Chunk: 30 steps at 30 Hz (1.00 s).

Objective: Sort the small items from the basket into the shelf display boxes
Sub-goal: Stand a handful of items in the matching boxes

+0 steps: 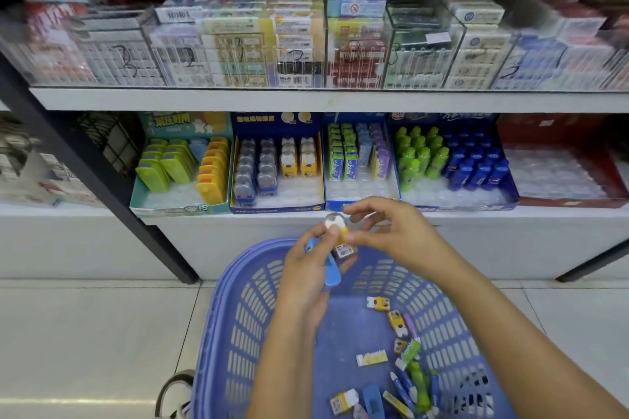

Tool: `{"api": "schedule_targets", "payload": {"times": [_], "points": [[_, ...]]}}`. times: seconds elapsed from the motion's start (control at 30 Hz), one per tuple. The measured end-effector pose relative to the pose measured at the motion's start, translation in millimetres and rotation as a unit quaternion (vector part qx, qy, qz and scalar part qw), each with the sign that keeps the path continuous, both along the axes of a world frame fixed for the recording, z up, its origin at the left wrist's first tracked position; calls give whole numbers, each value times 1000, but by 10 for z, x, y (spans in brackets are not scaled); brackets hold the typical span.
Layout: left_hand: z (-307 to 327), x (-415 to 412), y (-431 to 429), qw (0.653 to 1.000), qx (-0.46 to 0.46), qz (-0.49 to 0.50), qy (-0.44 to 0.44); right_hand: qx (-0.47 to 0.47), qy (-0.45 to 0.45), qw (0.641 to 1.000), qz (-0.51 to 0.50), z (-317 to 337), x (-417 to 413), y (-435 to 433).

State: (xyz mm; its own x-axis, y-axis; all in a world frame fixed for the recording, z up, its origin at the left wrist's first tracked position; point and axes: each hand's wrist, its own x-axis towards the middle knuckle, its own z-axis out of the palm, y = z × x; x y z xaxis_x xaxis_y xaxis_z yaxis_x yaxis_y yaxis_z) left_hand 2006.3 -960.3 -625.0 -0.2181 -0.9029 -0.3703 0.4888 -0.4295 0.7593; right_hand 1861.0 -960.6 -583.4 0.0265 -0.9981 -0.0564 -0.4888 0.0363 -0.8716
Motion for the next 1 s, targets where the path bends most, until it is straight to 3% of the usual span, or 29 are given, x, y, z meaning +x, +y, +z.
{"api": "schedule_targets", "payload": {"times": [0.13, 0.23, 0.33, 0.47, 0.53, 0.67, 0.73, 0.87, 1.0], "points": [[13, 60, 46, 998, -19, -4, -64, -56, 130, 985, 95, 36, 113, 73], [59, 143, 37, 993, -48, -5, -107, -58, 153, 981, 107, 111, 179, 34], [116, 256, -31, 996, -29, -22, -81, -34, 81, 992, 93, 243, 210, -70], [137, 448, -115, 997, -3, -76, -7, 1, -20, 986, 164, 393, 239, -222], [117, 497, -148, 999, -25, -33, 14, 0, -31, 985, 170, 405, 303, -289], [79, 484, -220, 995, -51, 83, 30, 11, -118, 992, 47, 320, 463, -426], [53, 469, -248, 993, -42, 107, 13, -17, -64, 998, 14, 291, 509, -527], [-9, 513, -288, 989, 53, 138, 22, -137, 146, 980, -6, 253, 510, -894], [-52, 620, -319, 986, 102, 113, 66, -126, 277, 951, 47, 137, 475, -1177]]}}
